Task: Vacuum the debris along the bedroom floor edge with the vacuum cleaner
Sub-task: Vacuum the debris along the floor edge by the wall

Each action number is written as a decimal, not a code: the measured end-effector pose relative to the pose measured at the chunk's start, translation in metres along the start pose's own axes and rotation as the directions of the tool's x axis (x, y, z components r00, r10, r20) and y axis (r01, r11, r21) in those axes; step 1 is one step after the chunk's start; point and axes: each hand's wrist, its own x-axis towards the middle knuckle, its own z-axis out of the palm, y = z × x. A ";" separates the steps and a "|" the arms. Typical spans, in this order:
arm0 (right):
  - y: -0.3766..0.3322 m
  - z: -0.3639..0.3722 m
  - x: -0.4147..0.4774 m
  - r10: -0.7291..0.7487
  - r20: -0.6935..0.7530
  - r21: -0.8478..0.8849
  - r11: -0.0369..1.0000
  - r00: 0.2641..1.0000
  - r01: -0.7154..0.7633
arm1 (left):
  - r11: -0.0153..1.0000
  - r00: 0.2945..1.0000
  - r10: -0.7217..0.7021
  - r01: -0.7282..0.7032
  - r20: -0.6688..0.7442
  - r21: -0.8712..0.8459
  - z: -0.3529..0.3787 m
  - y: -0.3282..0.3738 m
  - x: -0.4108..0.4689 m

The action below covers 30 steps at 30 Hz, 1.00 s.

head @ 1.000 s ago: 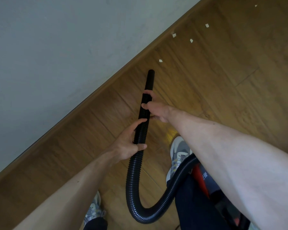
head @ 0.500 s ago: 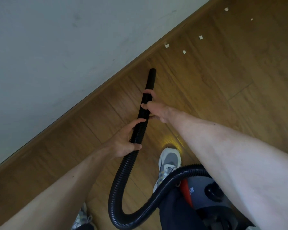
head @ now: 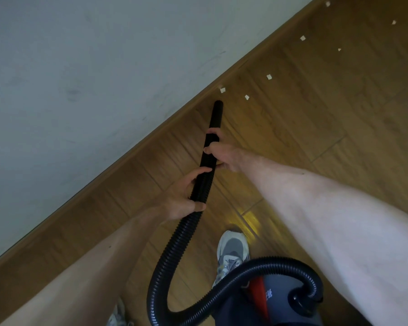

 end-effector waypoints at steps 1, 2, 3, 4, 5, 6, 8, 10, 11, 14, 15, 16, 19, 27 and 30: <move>-0.002 -0.002 0.001 -0.001 -0.003 0.004 1.000 1.000 0.001 | 1.000 1.000 0.003 -0.003 -0.005 0.003 -0.001 0.002 0.003; -0.005 -0.004 0.002 -0.004 -0.007 0.008 1.000 1.000 0.004 | 1.000 1.000 0.007 -0.007 -0.011 0.004 -0.001 0.005 0.006; -0.007 -0.006 0.003 -0.005 -0.009 0.011 1.000 1.000 0.005 | 1.000 1.000 0.004 -0.004 -0.013 0.003 -0.002 0.007 0.008; -0.010 -0.008 0.004 -0.005 -0.008 0.013 1.000 1.000 0.005 | 1.000 1.000 -0.001 0.001 -0.011 -0.003 -0.003 0.010 0.010; -0.012 -0.010 0.004 -0.004 -0.003 0.012 1.000 1.000 0.004 | 1.000 1.000 -0.009 0.009 -0.006 -0.012 -0.004 0.012 0.012; -0.013 -0.012 0.005 -0.003 0.001 0.014 1.000 1.000 0.003 | 1.000 1.000 -0.015 0.015 -0.002 -0.021 -0.004 0.015 0.013; -0.016 -0.016 0.006 -0.003 0.005 0.025 1.000 1.000 0.002 | 1.000 1.000 -0.012 0.012 -0.007 -0.025 -0.005 0.018 0.016; -0.019 -0.019 0.008 -0.008 0.008 0.026 1.000 1.000 0.008 | 1.000 1.000 -0.002 0.001 -0.013 -0.024 -0.005 0.022 0.017; -0.020 -0.021 0.009 -0.011 0.010 0.023 1.000 1.000 0.011 | 1.000 1.000 0.003 -0.003 -0.015 -0.020 -0.005 0.024 0.018; -0.023 -0.025 0.011 -0.019 0.012 0.020 1.000 1.000 0.019 | 1.000 1.000 0.000 0.000 -0.011 -0.013 -0.005 0.030 0.021; -0.023 -0.027 0.012 -0.021 0.012 0.019 1.000 1.000 0.021 | 1.000 1.000 -0.005 0.005 -0.007 -0.014 -0.005 0.033 0.023; -0.023 -0.029 0.013 -0.023 0.011 0.022 0.999 1.000 0.023 | 1.000 1.000 -0.009 0.009 -0.004 -0.011 -0.005 0.035 0.024; -0.021 -0.040 0.011 -0.027 0.009 0.032 0.999 1.000 0.026 | 1.000 1.000 -0.014 0.014 -0.002 0.016 0.000 0.044 0.028; 0.003 -0.065 -0.006 0.004 -0.031 0.105 0.994 1.000 -0.001 | 0.990 0.996 -0.059 0.049 0.074 0.129 0.018 0.065 0.023; 0.004 -0.074 -0.011 0.030 -0.049 0.151 0.988 0.998 -0.022 | 0.987 0.995 -0.049 0.033 0.092 0.160 0.021 0.076 0.022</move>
